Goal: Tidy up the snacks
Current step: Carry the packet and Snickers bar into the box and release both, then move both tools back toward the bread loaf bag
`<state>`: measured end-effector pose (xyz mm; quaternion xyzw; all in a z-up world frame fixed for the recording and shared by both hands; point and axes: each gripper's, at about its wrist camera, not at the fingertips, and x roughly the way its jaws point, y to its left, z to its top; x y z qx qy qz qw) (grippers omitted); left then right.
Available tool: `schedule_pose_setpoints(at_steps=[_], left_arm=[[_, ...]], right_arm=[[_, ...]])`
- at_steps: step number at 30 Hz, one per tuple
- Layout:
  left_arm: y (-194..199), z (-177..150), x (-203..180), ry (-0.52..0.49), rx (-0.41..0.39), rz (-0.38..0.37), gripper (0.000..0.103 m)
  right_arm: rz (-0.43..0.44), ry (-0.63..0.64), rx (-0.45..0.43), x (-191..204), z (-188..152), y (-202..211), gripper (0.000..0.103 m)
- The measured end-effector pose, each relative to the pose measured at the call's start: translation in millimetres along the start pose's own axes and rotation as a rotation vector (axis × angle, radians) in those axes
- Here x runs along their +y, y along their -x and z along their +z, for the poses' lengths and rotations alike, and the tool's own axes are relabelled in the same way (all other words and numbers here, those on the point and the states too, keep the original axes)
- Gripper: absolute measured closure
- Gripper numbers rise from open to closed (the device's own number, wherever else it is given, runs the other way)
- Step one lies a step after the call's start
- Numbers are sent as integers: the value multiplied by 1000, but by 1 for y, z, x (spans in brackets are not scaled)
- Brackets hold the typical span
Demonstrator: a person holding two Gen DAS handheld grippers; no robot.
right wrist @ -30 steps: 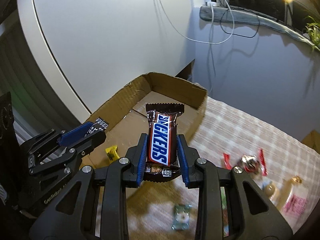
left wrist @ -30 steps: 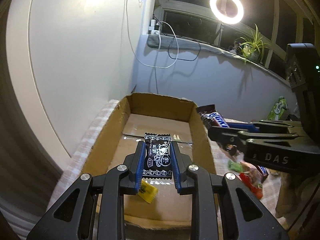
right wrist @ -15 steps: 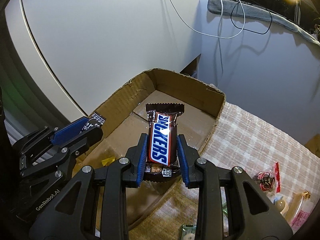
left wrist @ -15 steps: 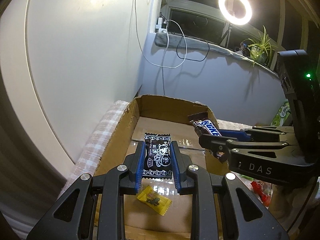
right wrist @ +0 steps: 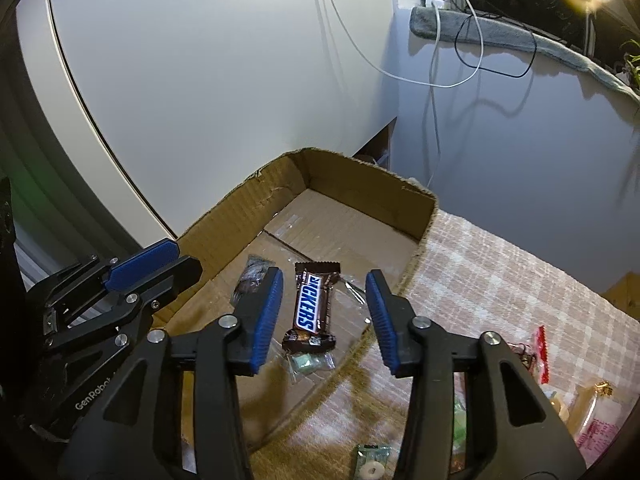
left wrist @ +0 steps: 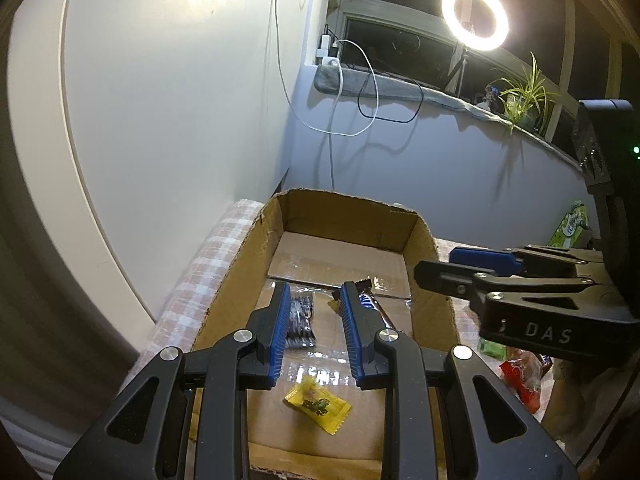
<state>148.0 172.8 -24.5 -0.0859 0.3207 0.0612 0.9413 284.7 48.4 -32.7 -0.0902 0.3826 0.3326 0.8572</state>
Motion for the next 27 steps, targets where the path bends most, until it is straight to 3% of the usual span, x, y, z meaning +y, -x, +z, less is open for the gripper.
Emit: schedule_pose_setpoints(at_steps=[4,14,15,17,20,24,27], left_arm=[[7,1,-3,-1,-11,-7,75],[31,-1,-20,-3,-41,-41,75],[33,-2,-23,-5,-43,-46,75],[36,-4,-29,-8,-43,-62,75],[38,-6,-40,-17,-39,-85,74],[41,-11,-59,-29,-36,-133,59],[41,-16,-73,-47,-23,-163,58]], right_arm=[[-5,-11,-23,-7,-5,15,48],[-58,-64,-76,-43,-33,73,46],[-65,-71,-80,-48,-36,79,44],[-87,-91,-91,-61,-45,93,23],[-130,-114,-109,-79,-58,114,21],[-193,-157,-100,-107,-77,135,20],[-239,-183,-91,-125,-91,146,8]])
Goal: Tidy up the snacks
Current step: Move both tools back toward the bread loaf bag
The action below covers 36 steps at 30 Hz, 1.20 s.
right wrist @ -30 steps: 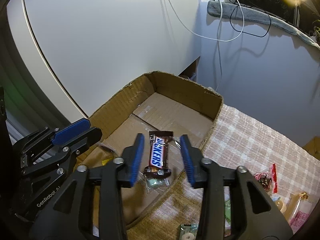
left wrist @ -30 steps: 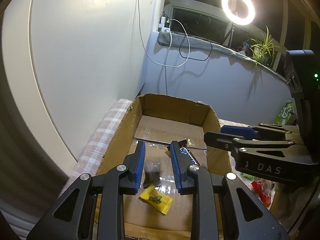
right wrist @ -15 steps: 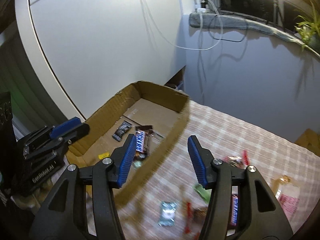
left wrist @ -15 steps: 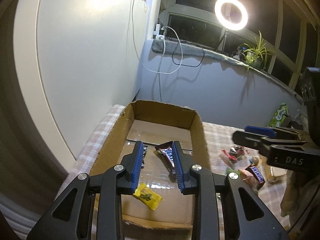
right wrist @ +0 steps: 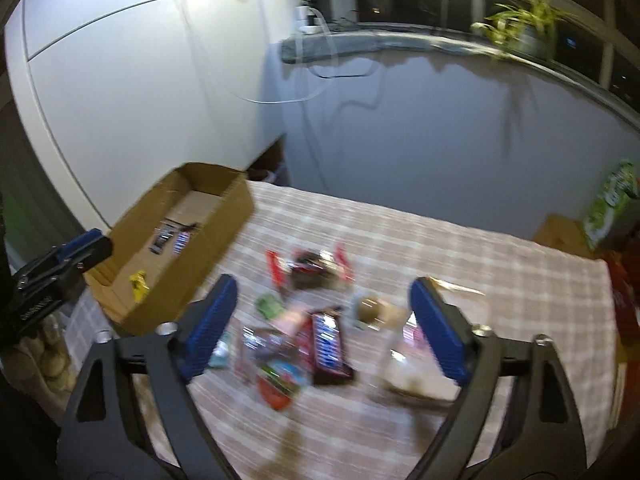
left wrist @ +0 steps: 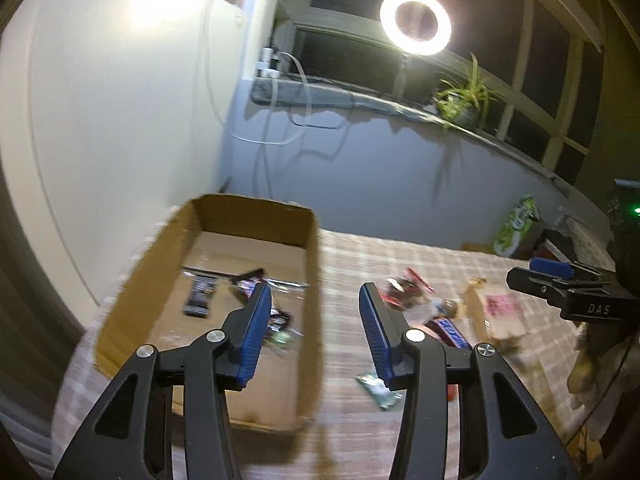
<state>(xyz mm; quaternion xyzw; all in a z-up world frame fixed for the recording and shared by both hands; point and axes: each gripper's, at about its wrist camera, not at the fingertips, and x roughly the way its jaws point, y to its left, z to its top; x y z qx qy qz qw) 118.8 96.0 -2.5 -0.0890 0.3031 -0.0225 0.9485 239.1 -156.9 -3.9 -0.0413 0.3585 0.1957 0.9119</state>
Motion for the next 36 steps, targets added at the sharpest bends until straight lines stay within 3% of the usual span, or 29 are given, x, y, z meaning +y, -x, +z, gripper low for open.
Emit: schedule_pose_setpoints(at_steps=[4,12,19,21,22,31,36], left_arm=[[-6,-7,-20,-25,30,-39,58],[-19,-25,-60,-77,94,-122,58],[-39,-30,-99,-120,142,-198,57],[-45,-31,-109,-127,155,-225,44],[-49,-32,-115,-127,164,-246,43],[-91,-36,-149,-94,270,-403,43],[-115,-38,-160,-76,328,-438,43]], right_arm=[[-57,-45,14,-32,-15,10,8],[-75,-150,48,-80,-37,13,8],[-39,-220,75,-111,-52,7,8],[-25,-233,83,-115,-55,3,8],[-14,-241,90,-118,-57,1,8],[114,-330,157,-142,-69,-27,8],[166,-384,162,-154,-73,-34,8]])
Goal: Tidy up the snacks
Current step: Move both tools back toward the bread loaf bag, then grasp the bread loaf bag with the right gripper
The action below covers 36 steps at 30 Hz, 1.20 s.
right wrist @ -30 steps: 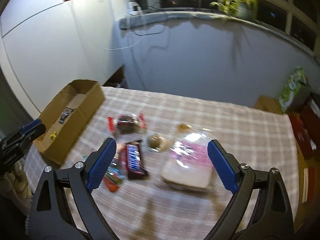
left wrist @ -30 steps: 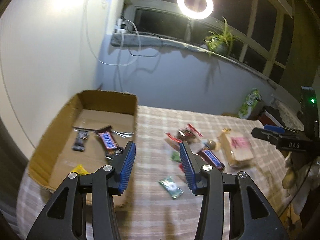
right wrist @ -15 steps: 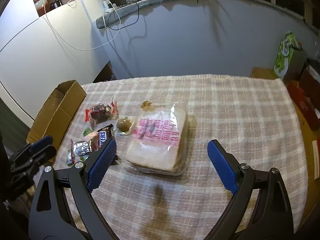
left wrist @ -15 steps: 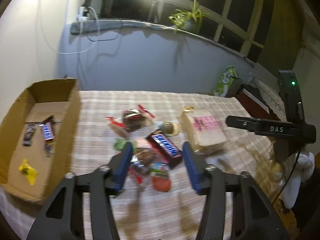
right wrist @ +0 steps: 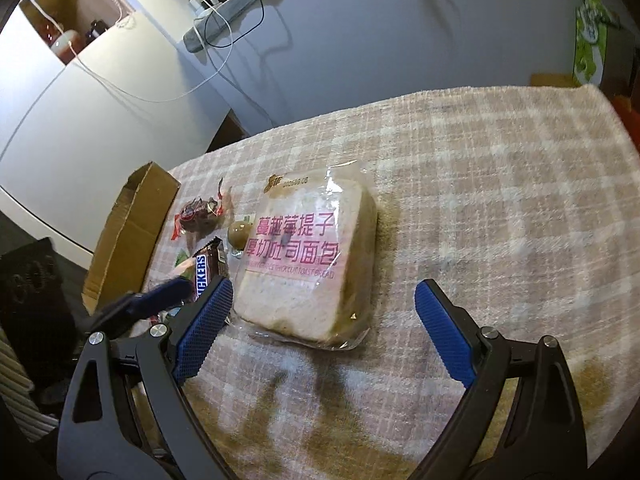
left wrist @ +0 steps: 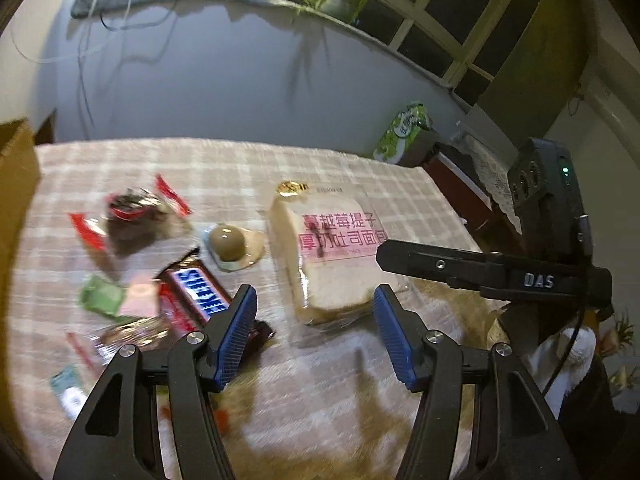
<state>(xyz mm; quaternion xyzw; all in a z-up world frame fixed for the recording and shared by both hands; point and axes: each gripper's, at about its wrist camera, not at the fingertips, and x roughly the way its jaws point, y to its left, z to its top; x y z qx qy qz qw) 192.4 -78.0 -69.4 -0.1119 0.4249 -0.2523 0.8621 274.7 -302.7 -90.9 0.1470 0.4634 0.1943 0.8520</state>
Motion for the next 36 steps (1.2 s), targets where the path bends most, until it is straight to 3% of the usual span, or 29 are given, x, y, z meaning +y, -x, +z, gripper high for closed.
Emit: schedule_pose_setpoints(at_steps=[4,13,20,36], left_arm=[[-15,4,-1,-1,29,-15,46],[-38,10,-2,-4,83,-26,52],[-46,11,-5,-23,88,-31,57],[-43,9,-21,-59,61,-10,59]], right_arm=[[19,1,5,-1,3,-3,11],[49,16,59,2,9,-19,36],[48,10,78,-2,9,-25,47],[32,17,59,7,6,-16,53]])
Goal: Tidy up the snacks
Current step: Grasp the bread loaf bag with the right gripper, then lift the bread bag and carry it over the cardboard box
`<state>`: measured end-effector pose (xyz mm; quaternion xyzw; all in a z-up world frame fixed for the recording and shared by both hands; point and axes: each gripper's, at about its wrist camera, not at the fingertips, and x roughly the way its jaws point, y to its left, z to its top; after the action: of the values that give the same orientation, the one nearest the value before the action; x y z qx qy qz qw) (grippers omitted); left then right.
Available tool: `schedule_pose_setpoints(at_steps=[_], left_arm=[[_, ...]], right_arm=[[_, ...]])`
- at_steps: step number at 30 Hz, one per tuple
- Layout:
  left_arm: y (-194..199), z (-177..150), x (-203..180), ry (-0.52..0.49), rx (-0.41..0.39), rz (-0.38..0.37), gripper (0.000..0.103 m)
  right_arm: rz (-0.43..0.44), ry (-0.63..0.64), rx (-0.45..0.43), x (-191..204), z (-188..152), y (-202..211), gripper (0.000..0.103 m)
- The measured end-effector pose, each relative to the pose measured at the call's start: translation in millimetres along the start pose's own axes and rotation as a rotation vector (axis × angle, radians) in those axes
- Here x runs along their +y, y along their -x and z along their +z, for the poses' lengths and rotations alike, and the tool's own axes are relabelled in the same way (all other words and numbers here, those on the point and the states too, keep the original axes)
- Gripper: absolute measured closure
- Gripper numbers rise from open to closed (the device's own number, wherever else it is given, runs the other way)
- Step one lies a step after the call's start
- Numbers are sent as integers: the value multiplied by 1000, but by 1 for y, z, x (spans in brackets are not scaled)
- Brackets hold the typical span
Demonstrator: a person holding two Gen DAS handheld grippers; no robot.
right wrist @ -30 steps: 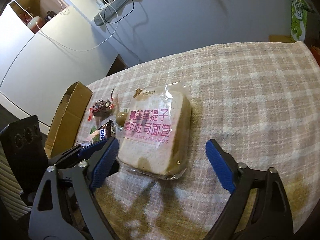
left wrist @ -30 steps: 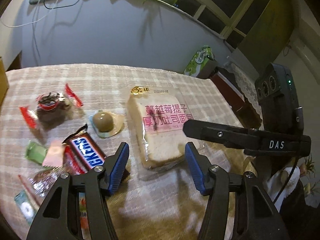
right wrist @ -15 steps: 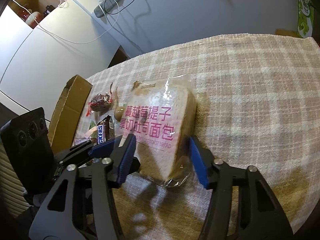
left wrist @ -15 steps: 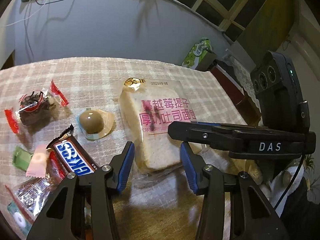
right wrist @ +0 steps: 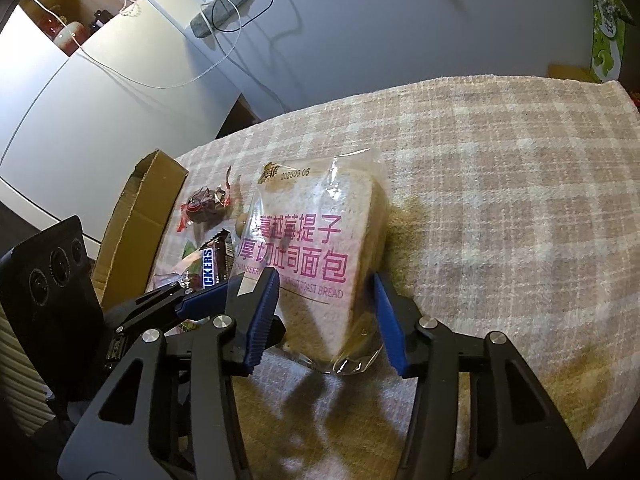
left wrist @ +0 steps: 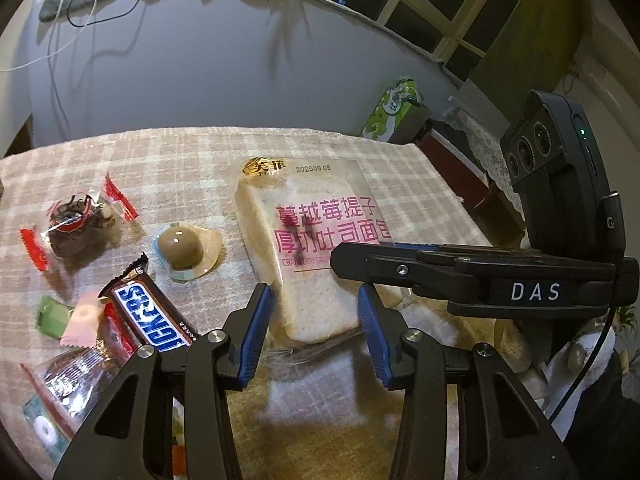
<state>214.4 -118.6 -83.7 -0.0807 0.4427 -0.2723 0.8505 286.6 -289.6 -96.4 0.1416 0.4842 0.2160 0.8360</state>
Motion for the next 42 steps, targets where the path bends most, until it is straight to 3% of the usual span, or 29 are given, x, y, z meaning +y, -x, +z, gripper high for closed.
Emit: schedule_pose_setpoints(at_steps=[18,42], left_arm=[[65,-12,11,-6,-111,60,59],[177,-42,96,150,-287,221,60]], right_arm=[[11,94,-41,63,-4,15,53],[112,322,-6,221,3,-39,53]])
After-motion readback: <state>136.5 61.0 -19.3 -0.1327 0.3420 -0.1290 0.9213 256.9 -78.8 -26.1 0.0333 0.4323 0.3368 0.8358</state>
